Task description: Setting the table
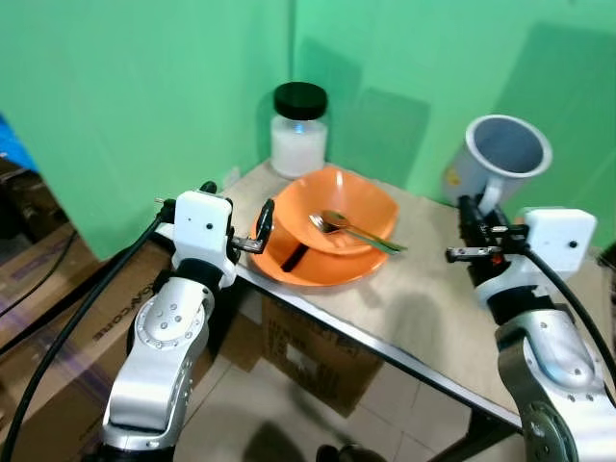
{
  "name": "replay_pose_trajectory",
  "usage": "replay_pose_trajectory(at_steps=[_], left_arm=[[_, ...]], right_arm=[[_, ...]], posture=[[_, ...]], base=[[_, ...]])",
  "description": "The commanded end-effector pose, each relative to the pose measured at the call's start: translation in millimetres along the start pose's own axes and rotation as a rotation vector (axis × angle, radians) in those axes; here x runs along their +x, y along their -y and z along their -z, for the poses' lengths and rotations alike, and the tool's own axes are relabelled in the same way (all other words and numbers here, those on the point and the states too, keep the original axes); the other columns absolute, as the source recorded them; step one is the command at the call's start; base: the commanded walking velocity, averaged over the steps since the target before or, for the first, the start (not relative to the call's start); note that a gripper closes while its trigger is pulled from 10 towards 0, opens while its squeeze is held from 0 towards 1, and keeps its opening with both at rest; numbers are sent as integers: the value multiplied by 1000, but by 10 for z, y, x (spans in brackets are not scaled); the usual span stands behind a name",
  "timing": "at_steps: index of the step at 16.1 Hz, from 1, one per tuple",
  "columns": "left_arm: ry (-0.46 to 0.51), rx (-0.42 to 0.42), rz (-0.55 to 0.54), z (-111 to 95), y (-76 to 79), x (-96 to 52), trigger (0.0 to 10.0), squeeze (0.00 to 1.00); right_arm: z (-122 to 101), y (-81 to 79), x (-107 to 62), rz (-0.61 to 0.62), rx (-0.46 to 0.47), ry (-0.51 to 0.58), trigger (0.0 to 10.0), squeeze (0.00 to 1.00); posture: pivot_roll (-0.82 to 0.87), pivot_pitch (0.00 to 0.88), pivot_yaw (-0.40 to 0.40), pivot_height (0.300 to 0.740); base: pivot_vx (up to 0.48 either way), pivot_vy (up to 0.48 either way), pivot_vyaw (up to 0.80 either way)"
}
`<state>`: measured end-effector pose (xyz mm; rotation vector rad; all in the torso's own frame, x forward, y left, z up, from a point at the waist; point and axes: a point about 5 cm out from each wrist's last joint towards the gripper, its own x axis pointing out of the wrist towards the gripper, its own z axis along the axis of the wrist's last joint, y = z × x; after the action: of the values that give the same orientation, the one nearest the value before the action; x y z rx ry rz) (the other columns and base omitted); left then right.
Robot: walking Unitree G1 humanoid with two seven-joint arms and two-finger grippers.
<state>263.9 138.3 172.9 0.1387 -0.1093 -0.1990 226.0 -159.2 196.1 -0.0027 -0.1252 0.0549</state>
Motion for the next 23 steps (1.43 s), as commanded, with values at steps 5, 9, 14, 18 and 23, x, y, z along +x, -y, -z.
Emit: replay_pose_trajectory(at_steps=[5,9,14,18,23], left_arm=[[21,-15,17,-53,20,3,10000,0],[15,-5,12,-41,26,-3,10000,0],[10,-2,11,-34,46,-3,10000,0],[13,-9,20,-37,64,5,10000,0],[14,-9,22,-37,64,10,10000,0]], right_arm=[[-14,11,-5,-12,-12,-6,10000,0],[-7,-10,-5,-42,-38,-12,10000,0],[6,-58,-2,-87,-61,-20,10000,0],[20,-45,-2,-83,-53,-32,10000,0],[26,-46,-2,-82,-51,-37,10000,0]], posture=[[40,0,-48,740],[42,0,-58,740],[44,0,-61,740],[40,0,-59,740],[38,0,-56,740]], base=[[0,0,0],[0,0,-200],[0,0,0],[-68,0,0],[-270,0,0]])
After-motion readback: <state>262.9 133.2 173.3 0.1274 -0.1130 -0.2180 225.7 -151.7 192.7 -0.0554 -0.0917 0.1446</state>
